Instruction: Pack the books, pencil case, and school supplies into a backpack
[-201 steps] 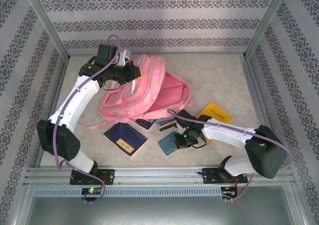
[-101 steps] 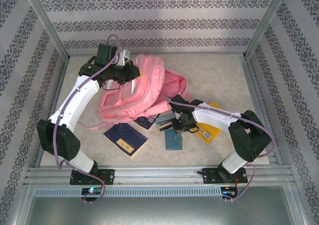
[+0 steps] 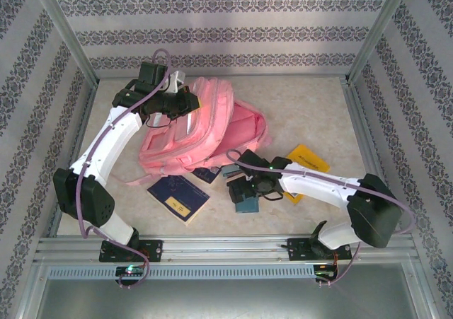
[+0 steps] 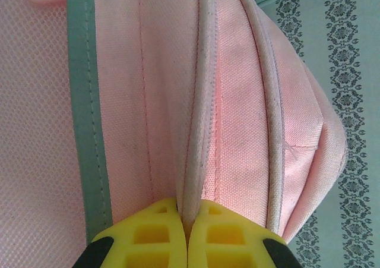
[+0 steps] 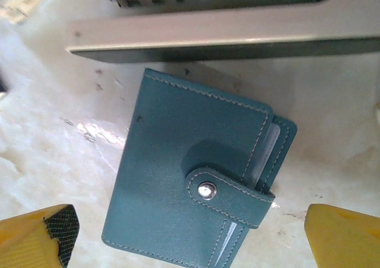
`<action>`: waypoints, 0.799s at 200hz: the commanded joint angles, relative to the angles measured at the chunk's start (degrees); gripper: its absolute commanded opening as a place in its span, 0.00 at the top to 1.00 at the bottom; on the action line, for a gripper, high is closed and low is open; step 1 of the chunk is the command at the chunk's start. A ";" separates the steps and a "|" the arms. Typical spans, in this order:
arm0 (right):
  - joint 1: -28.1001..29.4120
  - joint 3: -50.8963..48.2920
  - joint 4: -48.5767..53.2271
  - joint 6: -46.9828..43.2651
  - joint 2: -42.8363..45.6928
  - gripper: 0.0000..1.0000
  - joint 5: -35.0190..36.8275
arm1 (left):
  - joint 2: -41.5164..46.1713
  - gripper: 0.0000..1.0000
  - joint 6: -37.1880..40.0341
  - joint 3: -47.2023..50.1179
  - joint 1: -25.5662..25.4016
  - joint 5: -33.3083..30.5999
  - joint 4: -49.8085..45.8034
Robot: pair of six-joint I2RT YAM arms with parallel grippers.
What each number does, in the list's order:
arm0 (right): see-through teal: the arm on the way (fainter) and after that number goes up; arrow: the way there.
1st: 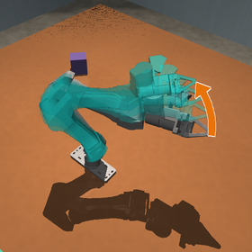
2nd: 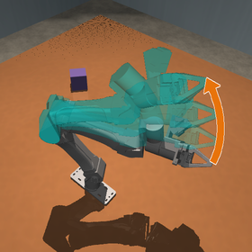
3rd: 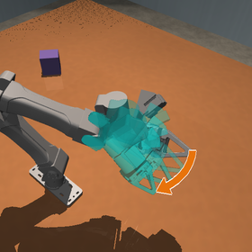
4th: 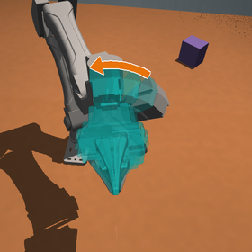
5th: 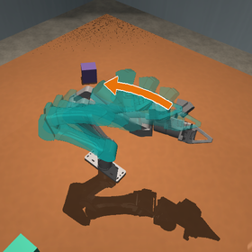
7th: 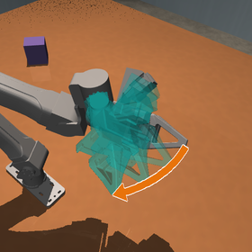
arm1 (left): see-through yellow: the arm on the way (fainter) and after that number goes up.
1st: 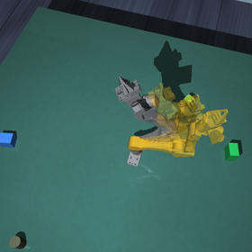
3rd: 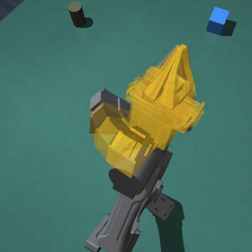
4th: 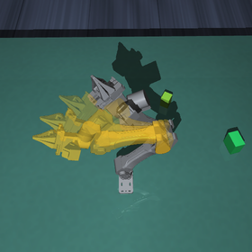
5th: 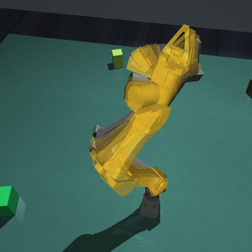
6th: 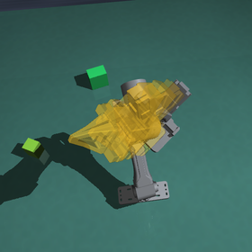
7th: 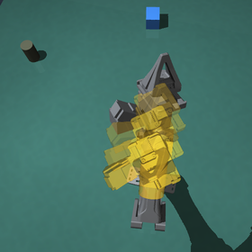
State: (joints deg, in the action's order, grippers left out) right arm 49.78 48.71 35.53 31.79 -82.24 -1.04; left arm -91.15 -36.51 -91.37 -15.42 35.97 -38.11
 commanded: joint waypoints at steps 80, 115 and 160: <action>8.08 7.67 3.76 8.95 -9.53 0.04 15.36 | 2.47 1.00 -0.51 -0.75 -0.52 2.79 3.60; 9.78 7.98 3.06 9.78 -10.46 0.15 14.58 | 2.59 1.00 -0.49 -0.76 -0.55 2.66 3.44; 12.03 10.21 2.79 7.99 -14.79 0.17 16.69 | 2.74 1.00 -0.74 -0.30 -0.55 2.88 3.65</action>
State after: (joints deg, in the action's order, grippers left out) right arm 60.38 56.86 37.91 40.58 -94.61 12.32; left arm -91.13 -36.53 -91.35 -15.42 35.99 -38.11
